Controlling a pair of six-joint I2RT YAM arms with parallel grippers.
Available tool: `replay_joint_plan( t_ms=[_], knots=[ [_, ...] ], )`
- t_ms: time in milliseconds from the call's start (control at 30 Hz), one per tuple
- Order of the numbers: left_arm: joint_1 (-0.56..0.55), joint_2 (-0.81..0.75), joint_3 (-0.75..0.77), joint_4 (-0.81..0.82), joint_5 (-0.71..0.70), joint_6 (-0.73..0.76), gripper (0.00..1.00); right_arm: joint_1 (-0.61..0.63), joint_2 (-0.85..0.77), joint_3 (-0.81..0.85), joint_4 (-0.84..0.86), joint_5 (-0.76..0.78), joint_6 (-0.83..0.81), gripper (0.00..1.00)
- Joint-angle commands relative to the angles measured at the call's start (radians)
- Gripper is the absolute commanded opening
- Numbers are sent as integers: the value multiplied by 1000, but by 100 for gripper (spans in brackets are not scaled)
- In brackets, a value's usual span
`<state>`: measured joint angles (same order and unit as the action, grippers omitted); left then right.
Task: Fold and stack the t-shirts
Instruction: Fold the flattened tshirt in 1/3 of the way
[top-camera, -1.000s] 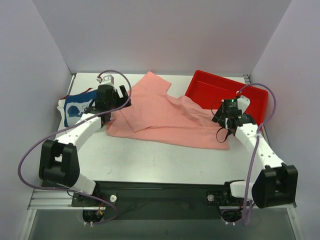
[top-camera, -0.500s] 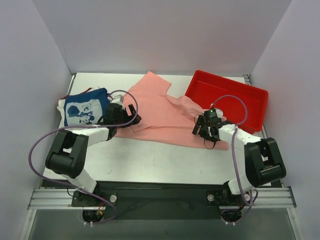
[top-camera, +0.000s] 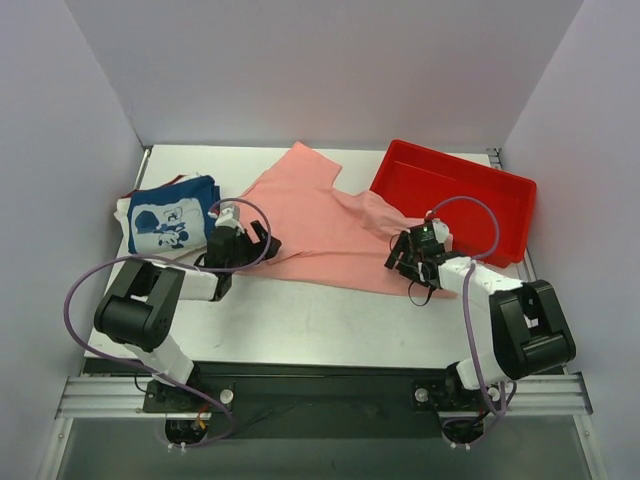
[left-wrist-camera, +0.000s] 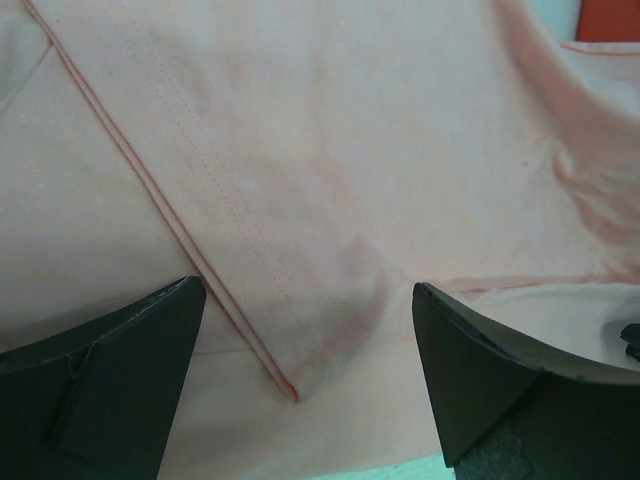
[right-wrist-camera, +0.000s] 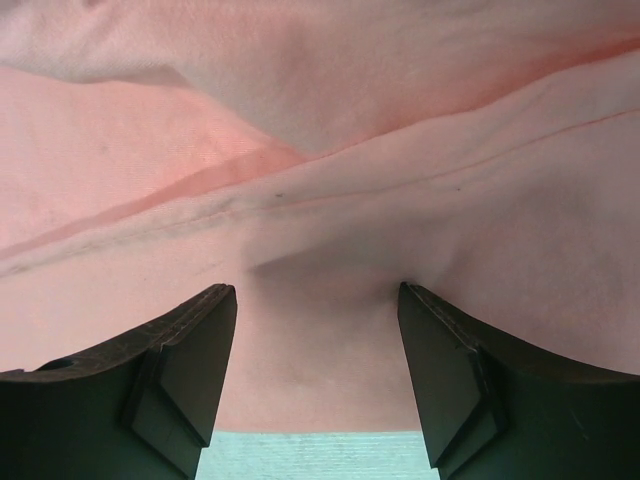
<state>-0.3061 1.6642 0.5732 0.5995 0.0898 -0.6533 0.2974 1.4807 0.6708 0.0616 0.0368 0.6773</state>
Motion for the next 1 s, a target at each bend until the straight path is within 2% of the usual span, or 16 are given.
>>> replay_joint_plan(
  t_ms=[0,233,367,733,833,967],
  knots=[
    [2,23,-96,-21,-41,-45,97,28,3,-114,-144,-9,56,66],
    [-4,0,-211,31,-45,-88,97,118,-141,-203,-184,8,137,66],
    [-11,-84,-255,7,-65,-101,97,183,-226,-240,-261,71,188,66],
    [-30,-380,-360,-202,-196,-118,97,249,-480,-370,-365,98,278,67],
    [-59,-458,-387,-231,-222,-135,97,270,-531,-401,-399,101,304,67],
    [-149,-556,-365,-338,-339,-149,97,307,-588,-422,-425,107,335,67]
  ],
)
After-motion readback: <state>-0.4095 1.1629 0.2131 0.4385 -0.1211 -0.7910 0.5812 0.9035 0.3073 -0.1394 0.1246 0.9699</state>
